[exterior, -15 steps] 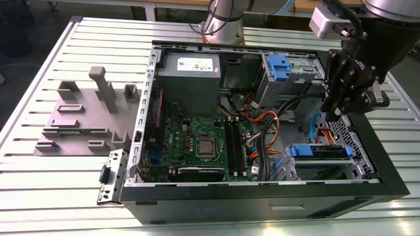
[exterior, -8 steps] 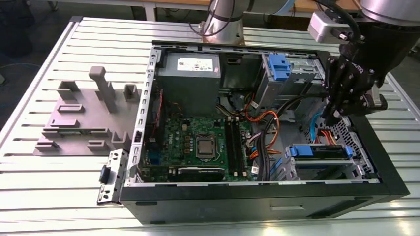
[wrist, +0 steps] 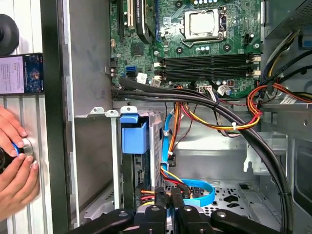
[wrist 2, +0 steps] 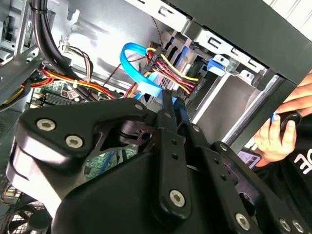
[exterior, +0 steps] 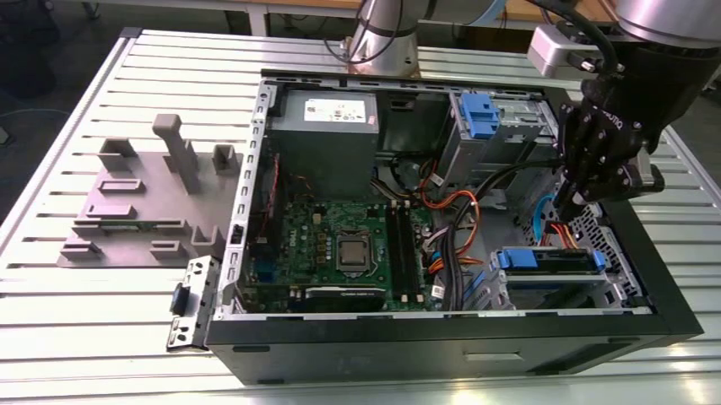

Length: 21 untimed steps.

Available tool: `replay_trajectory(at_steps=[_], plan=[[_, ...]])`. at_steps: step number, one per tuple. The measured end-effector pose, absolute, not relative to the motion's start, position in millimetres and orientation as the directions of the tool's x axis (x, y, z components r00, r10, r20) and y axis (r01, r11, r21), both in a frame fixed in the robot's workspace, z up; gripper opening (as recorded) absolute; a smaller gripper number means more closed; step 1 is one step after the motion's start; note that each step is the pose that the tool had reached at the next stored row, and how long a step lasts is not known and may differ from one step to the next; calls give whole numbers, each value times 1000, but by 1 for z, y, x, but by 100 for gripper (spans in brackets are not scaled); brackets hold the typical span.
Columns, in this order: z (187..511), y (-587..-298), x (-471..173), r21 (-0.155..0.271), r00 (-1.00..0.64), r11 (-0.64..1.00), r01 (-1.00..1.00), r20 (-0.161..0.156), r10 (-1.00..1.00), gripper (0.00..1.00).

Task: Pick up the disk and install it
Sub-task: 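Insert the second disk wire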

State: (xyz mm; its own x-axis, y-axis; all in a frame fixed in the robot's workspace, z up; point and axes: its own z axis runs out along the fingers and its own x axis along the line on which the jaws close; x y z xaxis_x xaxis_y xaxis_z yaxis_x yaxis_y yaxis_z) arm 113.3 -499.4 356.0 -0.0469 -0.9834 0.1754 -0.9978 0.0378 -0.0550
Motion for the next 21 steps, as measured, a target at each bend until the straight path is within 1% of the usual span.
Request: replay_trajectory(at_steps=[14,17,18,21], plan=[[352,-502,107,-57,-45,35,-998,171,-984,16],[351,-502,108,-54,-44,35,-998,171,-984,17],[350,-502,108,-52,-44,35,-998,171,-984,24],[347,-502,109,-43,-42,35,-998,172,-984,24]])
